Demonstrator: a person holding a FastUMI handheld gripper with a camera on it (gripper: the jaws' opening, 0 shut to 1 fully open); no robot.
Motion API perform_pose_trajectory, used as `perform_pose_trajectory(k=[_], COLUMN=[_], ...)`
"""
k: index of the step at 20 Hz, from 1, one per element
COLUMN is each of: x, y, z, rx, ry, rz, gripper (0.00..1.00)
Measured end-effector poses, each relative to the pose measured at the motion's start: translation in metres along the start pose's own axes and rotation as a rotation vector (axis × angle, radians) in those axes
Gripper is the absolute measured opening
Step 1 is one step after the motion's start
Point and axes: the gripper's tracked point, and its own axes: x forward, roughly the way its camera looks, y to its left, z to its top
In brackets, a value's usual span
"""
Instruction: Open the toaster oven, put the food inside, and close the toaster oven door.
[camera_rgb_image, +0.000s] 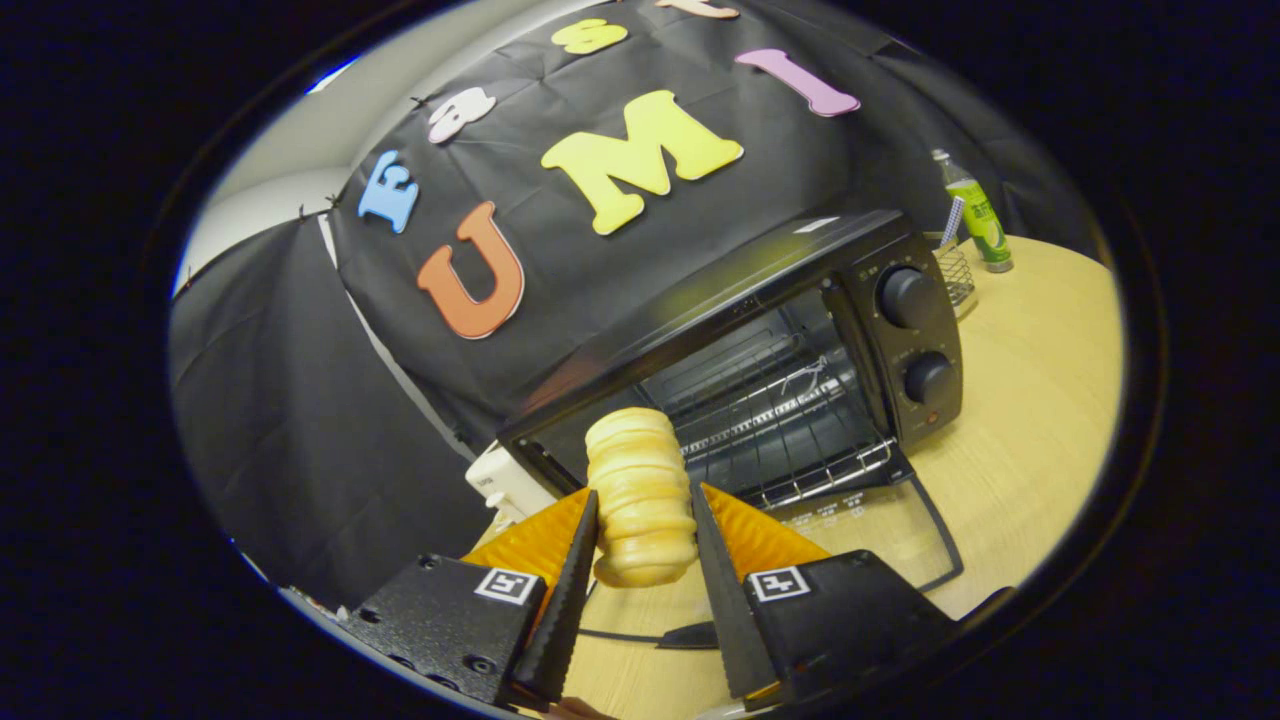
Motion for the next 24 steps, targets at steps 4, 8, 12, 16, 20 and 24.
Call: perform_pose_trajectory(k=[4,8,12,16,20,24], x=[0.03,0.05,0.064,0.072,0.074,0.067], y=[-0.012,-0.03,-0.034,-0.048,-0.05,-0.054], z=[0.004,0.009,0.026,0.037,0.036,0.031], rx=[0.0,-0.047,-0.025,-0.142,-0.152,-0.175], ry=[0.037,0.006,-0.031,-0.053,-0.058,-0.033], rz=[-0.014,-0.069,-0.077,-0.131,-0.14,-0.172], gripper=[0.63,0.63,0.63,0.65,0.69,0.88])
